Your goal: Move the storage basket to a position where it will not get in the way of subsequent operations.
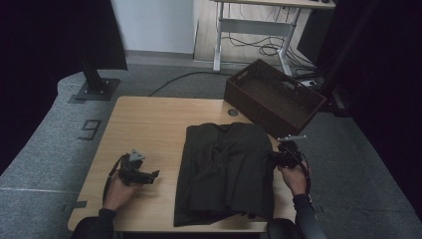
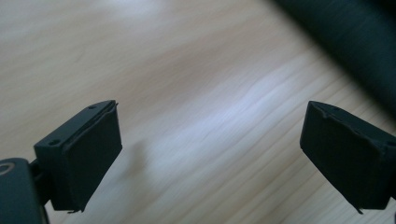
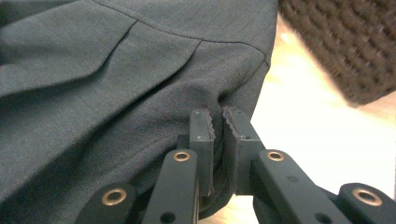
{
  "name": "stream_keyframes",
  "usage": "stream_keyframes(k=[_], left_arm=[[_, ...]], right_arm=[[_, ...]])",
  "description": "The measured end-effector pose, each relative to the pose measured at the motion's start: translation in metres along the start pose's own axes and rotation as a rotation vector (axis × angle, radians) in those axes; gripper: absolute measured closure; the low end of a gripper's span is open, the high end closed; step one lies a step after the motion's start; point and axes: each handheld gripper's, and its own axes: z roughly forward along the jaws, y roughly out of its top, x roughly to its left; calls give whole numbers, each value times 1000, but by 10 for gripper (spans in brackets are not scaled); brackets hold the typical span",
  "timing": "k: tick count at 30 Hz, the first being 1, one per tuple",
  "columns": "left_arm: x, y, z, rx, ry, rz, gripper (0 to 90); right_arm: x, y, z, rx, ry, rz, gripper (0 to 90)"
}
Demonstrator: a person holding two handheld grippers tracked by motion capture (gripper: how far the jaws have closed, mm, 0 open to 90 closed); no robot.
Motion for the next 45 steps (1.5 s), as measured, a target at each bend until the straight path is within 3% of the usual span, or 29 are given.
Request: stream_keyframes(k=[4, 10, 15, 20, 27, 32, 39, 45], left_arm=[[-24, 24, 18, -27, -47, 31, 57], [-51, 43, 53, 3, -70, 76, 57], [-58, 41, 73, 33, -54, 84, 46], [-59, 42, 73, 41, -26, 72, 37], [-49, 44, 67, 80, 35, 70, 37], [-31, 43, 64, 101, 35, 23, 36], [-1, 34, 52, 113, 82, -20, 36], [25, 22, 38, 121, 110, -60, 36]], right_arm=[[-1, -3, 4, 6, 3, 0, 818], [-2, -5, 4, 5, 7, 1, 817], [-3, -10, 7, 8, 12, 10, 817], [-1, -12, 9, 9, 13, 12, 822], [-2, -11, 2, -6, 3, 8, 827], [-4, -9, -1, -11, -7, 5, 827], [-8, -7, -1, -4, -29, -3, 828], [-5, -6, 9, 7, -18, -13, 827]])
